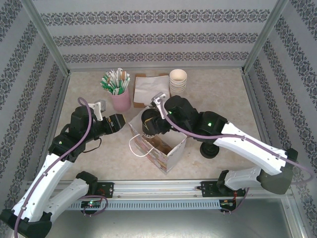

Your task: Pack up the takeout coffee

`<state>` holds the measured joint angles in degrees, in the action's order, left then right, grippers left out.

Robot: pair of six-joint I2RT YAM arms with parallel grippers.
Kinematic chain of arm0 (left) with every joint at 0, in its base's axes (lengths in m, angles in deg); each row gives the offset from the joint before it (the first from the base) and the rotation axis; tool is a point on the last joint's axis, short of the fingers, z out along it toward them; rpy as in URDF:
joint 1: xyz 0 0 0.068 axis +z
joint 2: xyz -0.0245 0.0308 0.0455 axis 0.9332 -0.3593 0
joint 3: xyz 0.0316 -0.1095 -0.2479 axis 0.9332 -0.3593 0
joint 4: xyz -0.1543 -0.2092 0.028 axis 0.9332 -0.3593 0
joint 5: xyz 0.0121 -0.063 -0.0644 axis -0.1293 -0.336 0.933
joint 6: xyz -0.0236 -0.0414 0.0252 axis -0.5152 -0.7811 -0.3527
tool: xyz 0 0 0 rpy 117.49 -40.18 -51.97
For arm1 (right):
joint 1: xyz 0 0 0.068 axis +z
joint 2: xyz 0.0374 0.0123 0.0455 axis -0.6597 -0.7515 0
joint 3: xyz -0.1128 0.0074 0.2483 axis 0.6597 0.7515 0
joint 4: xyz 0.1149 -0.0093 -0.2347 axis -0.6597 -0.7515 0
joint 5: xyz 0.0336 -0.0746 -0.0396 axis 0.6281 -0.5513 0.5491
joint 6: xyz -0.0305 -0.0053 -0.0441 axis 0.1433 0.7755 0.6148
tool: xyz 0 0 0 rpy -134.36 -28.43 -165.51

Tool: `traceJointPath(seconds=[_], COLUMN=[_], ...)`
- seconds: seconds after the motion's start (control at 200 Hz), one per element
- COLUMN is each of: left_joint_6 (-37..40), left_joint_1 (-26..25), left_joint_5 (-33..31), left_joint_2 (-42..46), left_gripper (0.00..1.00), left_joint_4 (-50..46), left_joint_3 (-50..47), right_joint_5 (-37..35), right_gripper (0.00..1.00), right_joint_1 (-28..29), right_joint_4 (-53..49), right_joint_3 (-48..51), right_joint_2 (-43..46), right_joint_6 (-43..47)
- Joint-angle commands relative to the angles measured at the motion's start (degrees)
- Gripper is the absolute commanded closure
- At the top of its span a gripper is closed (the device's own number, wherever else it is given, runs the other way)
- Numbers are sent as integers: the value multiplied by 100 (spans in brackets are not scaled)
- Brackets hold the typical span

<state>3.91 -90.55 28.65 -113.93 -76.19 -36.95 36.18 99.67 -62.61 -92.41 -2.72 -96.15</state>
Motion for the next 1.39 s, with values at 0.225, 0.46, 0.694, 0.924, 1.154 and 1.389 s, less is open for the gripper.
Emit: traceJointPath(seconds=[0.225, 0.46, 0.694, 0.924, 1.154, 1.389], left_joint_6=[1014, 2573, 4631, 5880, 6237, 6211], left_joint_1=[-187, -307, -785, -1359, -1886, -2115], left_joint_5=[404, 1108, 1913, 1822, 1479, 1005], left_joint_2=[-228, -319, -584, -871, -1202, -1368], left_gripper=[27, 19, 10, 1, 0, 6], left_joint_4=[659, 972, 1060, 1025, 1118, 1452], left_joint_3=[587, 1091, 1363, 1537, 1655, 1657], right_joint_5=[-216, -385, -323, -43, 229, 312], right_gripper=[44, 44, 44, 44, 44, 44], right_joint_1=[54, 64, 59, 67, 111, 236], right_joint_4=[374, -221, -356, -143, 97, 214], right_joint_3=[-345, -876, -1083, -1109, -1109, -1094], right_joint_2=[369, 403, 643, 907, 1029, 1037], right_joint_6=[-68, -264, -395, -451, -531, -553])
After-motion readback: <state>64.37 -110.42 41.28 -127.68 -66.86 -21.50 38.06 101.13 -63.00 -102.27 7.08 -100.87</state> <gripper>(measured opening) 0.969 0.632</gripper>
